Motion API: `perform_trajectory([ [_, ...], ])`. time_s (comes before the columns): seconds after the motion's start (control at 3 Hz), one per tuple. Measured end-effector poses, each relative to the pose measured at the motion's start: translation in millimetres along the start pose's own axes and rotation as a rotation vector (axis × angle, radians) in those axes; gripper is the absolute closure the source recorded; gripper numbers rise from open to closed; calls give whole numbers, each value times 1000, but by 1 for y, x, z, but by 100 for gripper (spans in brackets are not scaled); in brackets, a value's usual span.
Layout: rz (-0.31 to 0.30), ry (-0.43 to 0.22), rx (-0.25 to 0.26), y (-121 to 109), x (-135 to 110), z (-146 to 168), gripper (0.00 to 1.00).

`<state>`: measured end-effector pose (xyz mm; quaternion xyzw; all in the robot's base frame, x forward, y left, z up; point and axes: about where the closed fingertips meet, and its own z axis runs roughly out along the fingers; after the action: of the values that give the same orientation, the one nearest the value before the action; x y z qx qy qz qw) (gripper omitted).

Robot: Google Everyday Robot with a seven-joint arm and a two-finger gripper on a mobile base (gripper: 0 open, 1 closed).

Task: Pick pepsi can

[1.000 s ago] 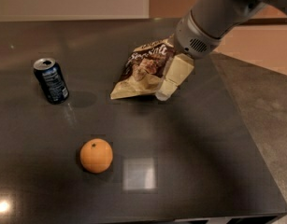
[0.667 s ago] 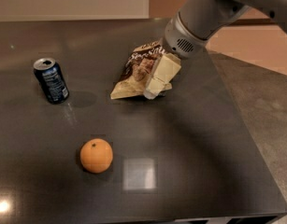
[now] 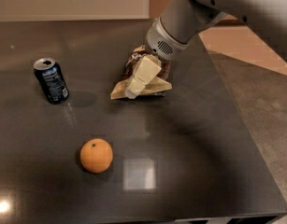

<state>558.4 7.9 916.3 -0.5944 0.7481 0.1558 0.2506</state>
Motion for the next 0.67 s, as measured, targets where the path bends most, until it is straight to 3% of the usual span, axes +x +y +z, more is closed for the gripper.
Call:
perform_trajectory([
  [0.33,8,-24,-16,2,-13,14,0],
  [0.67,-48,-79,-10,51,30,-10,0],
])
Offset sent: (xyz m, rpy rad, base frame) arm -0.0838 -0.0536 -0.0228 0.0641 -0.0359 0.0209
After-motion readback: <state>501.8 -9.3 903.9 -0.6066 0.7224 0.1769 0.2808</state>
